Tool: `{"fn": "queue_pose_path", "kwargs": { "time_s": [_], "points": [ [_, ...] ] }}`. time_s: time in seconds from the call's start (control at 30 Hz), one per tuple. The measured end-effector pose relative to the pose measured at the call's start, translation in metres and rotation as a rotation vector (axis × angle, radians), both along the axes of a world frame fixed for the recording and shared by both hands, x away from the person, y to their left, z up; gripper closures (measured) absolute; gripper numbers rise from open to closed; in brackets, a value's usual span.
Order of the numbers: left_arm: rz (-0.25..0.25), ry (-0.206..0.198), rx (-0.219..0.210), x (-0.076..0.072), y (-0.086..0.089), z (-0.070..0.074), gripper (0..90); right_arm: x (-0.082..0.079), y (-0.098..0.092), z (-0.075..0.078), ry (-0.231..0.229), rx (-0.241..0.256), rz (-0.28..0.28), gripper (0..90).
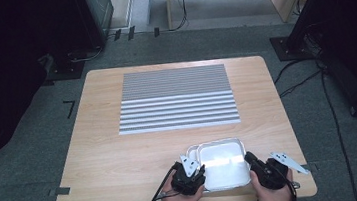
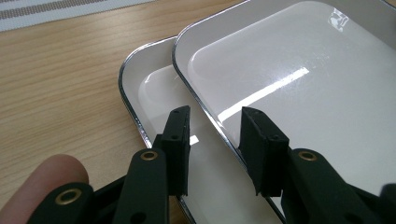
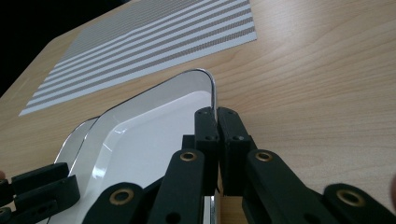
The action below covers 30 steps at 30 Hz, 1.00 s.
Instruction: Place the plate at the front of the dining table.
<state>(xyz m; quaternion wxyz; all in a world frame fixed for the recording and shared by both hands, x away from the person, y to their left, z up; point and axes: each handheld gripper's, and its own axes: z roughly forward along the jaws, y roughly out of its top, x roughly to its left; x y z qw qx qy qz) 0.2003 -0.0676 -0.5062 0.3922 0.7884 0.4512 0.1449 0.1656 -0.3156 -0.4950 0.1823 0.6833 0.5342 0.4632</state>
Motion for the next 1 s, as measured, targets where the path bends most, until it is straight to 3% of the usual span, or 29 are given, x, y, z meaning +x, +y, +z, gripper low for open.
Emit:
{"fn": "queue_pose_path", "kwargs": {
  "time_s": [0.2, 0.33, 0.47, 0.57, 0.67, 1.0],
  "points": [
    [0.005, 0.002, -0.007, 0.0, -0.001, -0.001, 65.5, 0.002, 0.002, -0.003, 0.029, -0.021, 0.015, 84.9],
    [0.01, 0.01, -0.023, 0.001, -0.001, -0.002, 68.9, 0.002, 0.006, -0.003, 0.041, -0.05, 0.01, 88.0],
    [0.03, 0.025, -0.048, 0.003, 0.0, -0.002, 71.5, 0.002, 0.009, -0.004, 0.04, -0.041, -0.014, 88.7],
    [0.033, 0.036, -0.082, 0.004, 0.001, 0.0, 73.2, 0.002, 0.006, -0.004, 0.03, -0.005, -0.027, 88.7],
    [0.041, 0.008, -0.095, 0.001, 0.003, 0.006, 74.2, 0.0, 0.005, -0.003, 0.027, 0.019, -0.022, 89.0],
    [0.076, -0.039, -0.128, 0.004, 0.016, 0.019, 79.6, 0.001, 0.015, 0.007, -0.029, 0.015, 0.019, 88.9]
  ]
}}
